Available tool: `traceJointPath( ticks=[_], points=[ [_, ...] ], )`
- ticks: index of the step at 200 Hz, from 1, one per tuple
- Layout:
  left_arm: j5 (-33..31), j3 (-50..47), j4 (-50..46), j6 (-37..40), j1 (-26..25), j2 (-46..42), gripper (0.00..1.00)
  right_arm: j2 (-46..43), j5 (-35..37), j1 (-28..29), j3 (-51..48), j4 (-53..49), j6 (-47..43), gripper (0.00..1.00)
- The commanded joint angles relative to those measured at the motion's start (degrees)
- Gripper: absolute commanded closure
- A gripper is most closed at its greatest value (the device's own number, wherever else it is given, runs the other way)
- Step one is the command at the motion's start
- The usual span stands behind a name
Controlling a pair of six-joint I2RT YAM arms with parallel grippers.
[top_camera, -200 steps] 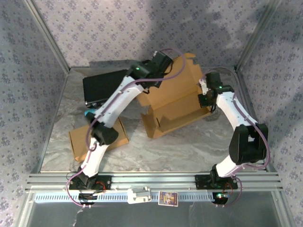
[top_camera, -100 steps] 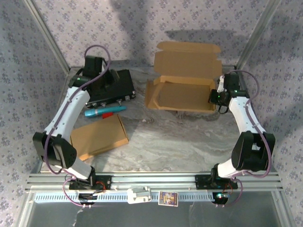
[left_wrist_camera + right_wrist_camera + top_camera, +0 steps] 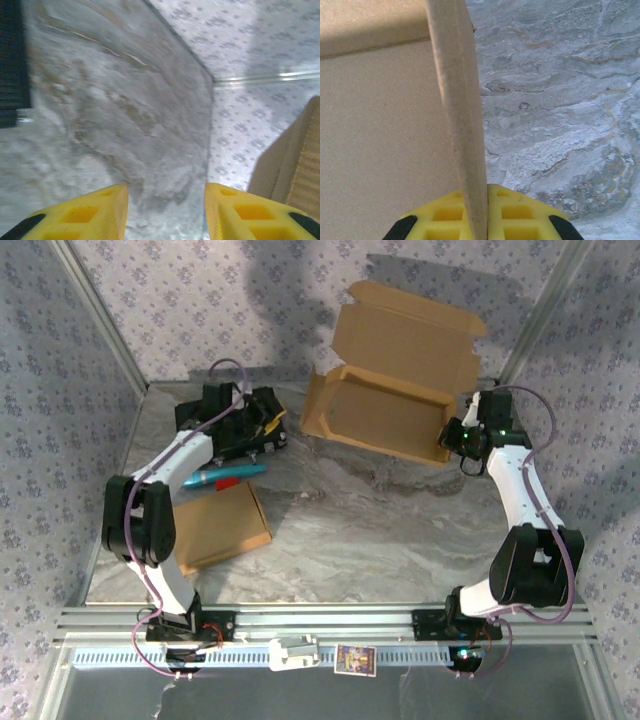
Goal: Fold the paper box
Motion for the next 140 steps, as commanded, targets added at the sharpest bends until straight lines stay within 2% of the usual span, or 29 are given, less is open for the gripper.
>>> traceJointPath(
  ticks=[1,23,50,86,140],
  points=[
    [5.65,-0.49,16.18,-9.22,0.12,1.07,0.56,-1.39,-3.63,0.33,1.57,1.61,1.26,1.00],
    [7.07,-2.40,26.63,-15.80,1.36,2.06,0.55,-0.66,-6.18,0.04,1.97,1.76,1.31,1.00],
    [12.17,-0.47,31.28,-19.50,0.96,5.10,0.55,0.78,-8.52,0.21,3.31,1.47,1.76,1.00],
    [13.47,0.03,32.39,-20.05,0.18,5.30,0.56,2.57,-9.82,0.44,5.03,0.89,1.80,1.00],
    [13.26,0.65,34.37,-21.86,-1.20,4.33,0.56,3.90,-8.12,1.53,6.38,-0.69,0.15,1.00]
  ],
)
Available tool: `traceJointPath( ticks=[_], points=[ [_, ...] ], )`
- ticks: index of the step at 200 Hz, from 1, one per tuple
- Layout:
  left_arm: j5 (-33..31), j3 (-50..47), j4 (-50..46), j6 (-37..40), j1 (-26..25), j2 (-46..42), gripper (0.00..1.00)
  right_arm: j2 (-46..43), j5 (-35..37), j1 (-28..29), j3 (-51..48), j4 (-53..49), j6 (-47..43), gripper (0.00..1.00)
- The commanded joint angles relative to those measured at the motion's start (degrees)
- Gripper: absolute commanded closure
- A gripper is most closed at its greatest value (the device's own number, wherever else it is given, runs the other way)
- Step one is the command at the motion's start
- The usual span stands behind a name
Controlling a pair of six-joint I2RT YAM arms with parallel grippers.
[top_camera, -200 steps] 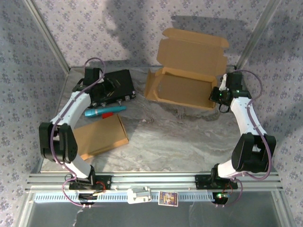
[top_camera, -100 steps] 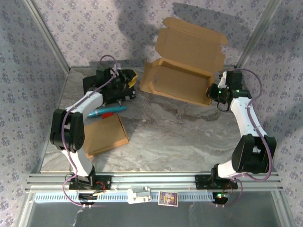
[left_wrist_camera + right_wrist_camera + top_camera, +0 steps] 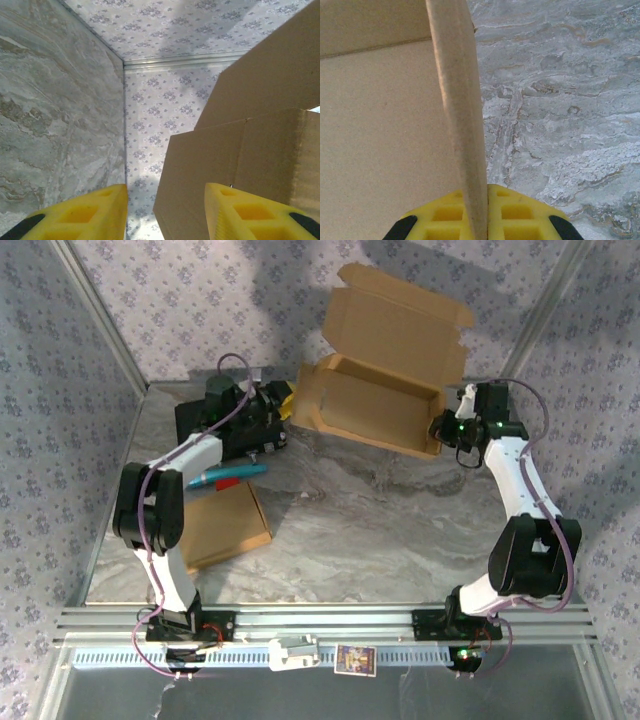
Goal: Fold the paper box
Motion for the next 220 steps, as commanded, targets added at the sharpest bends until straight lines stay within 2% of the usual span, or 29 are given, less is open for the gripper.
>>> traceJointPath(
  ticks=[1,54,94,139,220],
  points=[
    [1.42,2.52,4.07,-1.22,-0.64,-0.93,0.56,0.56,-0.42,0.63,2.43,-0.86,-0.68,1.00],
    [-0.76,-0.10,4.27,-0.99,-0.60,-4.40,0.57,0.86,0.79,0.61,2.30,-1.51,-1.66,1.00],
    [-1.87,-2.73,9.18,-4.94,0.16,-6.17,0.56,1.12,0.40,0.21,2.00,-1.69,-1.75,1.00],
    [2.36,-1.22,7.08,-4.81,-0.73,-5.42,0.55,1.69,-1.09,0.56,2.60,-1.45,-1.31,1.00],
    [3.71,0.37,4.77,-3.74,-2.32,-5.53,0.57,2.18,-1.06,1.39,3.13,-1.67,-1.68,1.00]
  ],
)
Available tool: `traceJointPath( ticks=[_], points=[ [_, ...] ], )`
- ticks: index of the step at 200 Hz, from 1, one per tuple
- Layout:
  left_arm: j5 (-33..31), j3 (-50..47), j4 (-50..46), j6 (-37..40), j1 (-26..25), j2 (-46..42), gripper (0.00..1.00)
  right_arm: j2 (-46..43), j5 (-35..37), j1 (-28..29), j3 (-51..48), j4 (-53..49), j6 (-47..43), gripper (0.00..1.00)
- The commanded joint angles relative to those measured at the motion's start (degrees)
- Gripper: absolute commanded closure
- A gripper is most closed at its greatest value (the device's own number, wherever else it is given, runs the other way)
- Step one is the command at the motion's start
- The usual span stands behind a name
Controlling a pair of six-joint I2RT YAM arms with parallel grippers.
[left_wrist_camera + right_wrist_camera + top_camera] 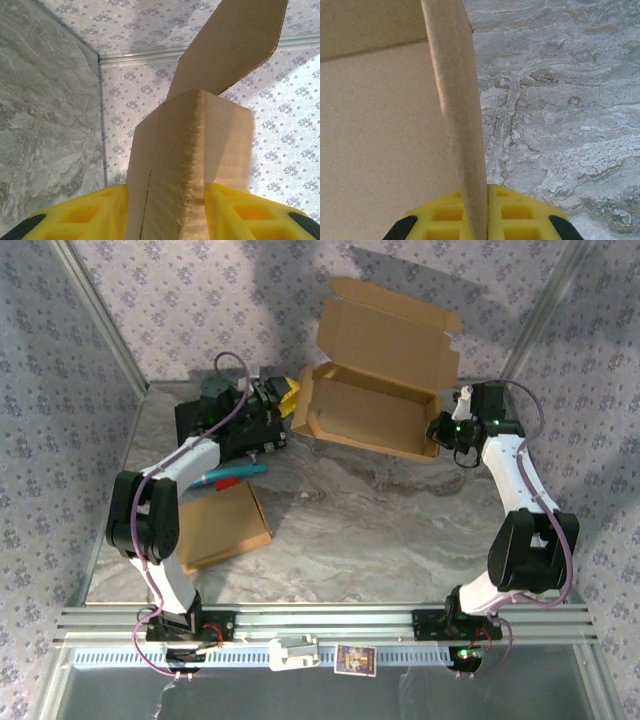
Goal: Fold the paper box
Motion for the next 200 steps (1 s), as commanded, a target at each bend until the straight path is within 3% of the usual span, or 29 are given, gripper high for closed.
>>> traceJointPath(
  ticks=[1,69,160,200],
  points=[
    [2.80,2.65,0.47,0.93,-1.39,-1.32,0.57,0.50,-1.37,0.67,2.57,-0.06,-0.84,1.00],
    [2.96,2.60,-5.64,4.19,-2.44,-3.25,0.56,0.94,2.11,2.43,4.08,-1.87,-2.46,1.00],
    [-0.68,10.77,-38.51,27.79,-4.89,-5.66,0.55,-0.17,10.21,6.51,6.82,-6.25,-5.30,1.00],
    [-5.87,17.92,-56.07,39.65,-7.00,-4.46,0.59,-0.12,12.88,8.01,8.44,-8.03,-6.12,1.00]
  ],
)
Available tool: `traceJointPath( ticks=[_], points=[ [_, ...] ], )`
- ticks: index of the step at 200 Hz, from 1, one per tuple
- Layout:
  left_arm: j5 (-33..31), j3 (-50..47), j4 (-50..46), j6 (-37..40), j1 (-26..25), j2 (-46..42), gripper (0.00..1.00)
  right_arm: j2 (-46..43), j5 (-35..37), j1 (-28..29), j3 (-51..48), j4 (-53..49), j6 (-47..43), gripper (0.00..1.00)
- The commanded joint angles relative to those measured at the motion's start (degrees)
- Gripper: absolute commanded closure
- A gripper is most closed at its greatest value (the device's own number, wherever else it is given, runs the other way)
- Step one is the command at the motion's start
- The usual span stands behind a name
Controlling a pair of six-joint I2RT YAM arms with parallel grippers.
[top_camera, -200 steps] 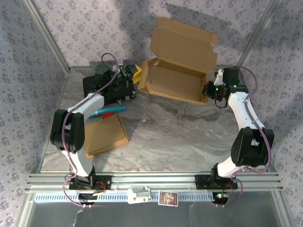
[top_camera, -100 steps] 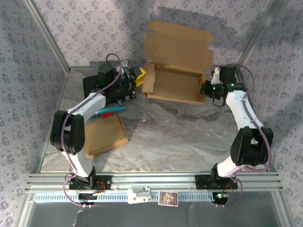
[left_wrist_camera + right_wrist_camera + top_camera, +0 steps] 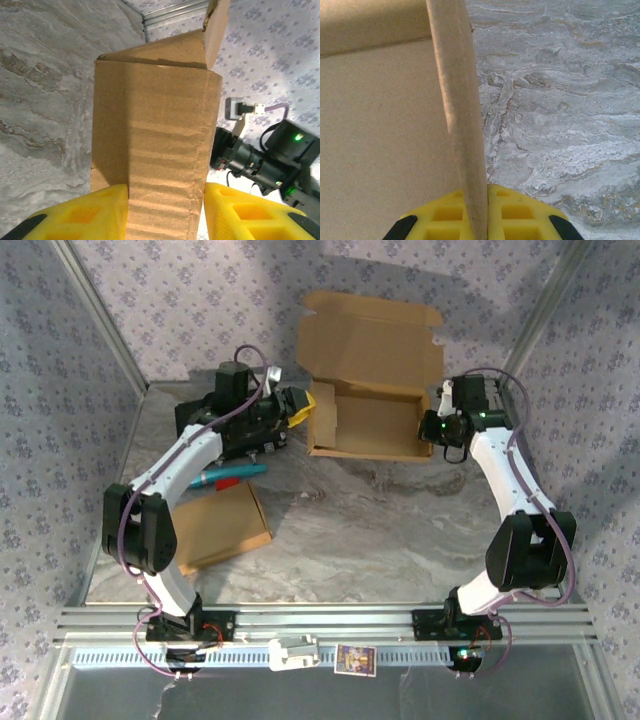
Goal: Fold the paper box
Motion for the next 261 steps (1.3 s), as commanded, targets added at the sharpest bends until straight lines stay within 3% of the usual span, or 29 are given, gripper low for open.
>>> traceJointPath(
  ticks=[1,89,147,187,221,261],
  points=[
    [-3.10,5.12,-14.62,11.00,-1.74,-0.48,0.59,-0.71,1.75,1.21,2.79,-1.58,-0.97,1.00],
    [-12.75,12.52,-31.54,23.54,-5.47,1.22,0.59,0.50,6.47,3.63,5.97,-5.38,-0.96,1.00],
    [-16.09,14.45,-35.40,25.71,-7.79,3.96,0.73,0.36,7.02,6.10,6.09,-5.77,0.20,1.00],
    [-24.94,16.51,-40.84,28.95,-10.62,7.47,0.91,-1.68,13.04,8.81,2.16,-4.39,1.79,1.00],
    [-29.67,15.37,-41.23,30.96,-13.46,9.91,0.94,-3.17,14.91,9.21,-2.72,-1.36,1.28,1.00],
    [-29.22,7.62,-34.82,28.93,-14.19,11.37,0.94,-4.01,15.10,9.66,-10.36,2.55,1.03,1.00]
  ],
)
